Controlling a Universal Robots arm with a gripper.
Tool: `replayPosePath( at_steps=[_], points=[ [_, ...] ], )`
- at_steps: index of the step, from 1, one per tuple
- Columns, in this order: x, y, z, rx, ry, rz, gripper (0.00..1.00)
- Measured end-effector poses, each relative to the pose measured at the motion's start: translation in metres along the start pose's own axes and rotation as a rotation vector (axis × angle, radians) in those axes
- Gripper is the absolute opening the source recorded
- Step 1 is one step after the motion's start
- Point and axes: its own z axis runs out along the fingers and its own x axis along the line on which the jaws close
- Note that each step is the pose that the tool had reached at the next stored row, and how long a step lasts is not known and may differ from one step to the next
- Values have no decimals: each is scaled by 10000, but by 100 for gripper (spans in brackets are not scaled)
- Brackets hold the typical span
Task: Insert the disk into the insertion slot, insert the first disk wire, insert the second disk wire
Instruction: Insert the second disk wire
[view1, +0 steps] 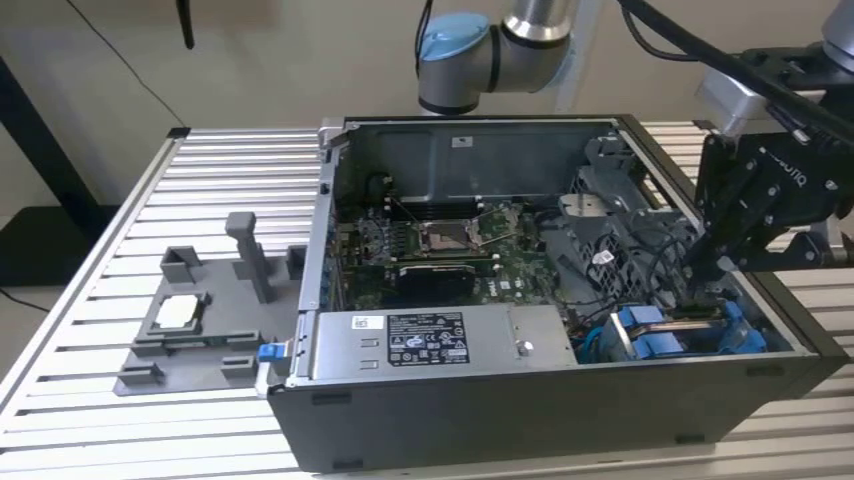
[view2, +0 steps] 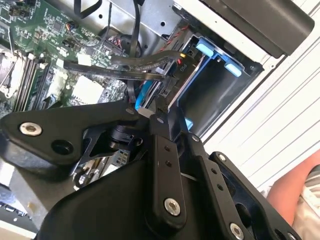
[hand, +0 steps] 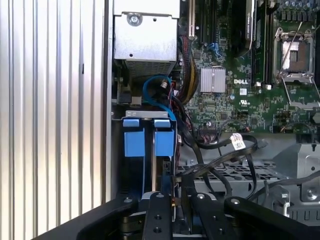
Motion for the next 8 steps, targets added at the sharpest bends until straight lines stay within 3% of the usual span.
replayPosePath(
  at_steps=[8],
  points=[
    [-1,0,-12,0,1,1,24]
  ],
)
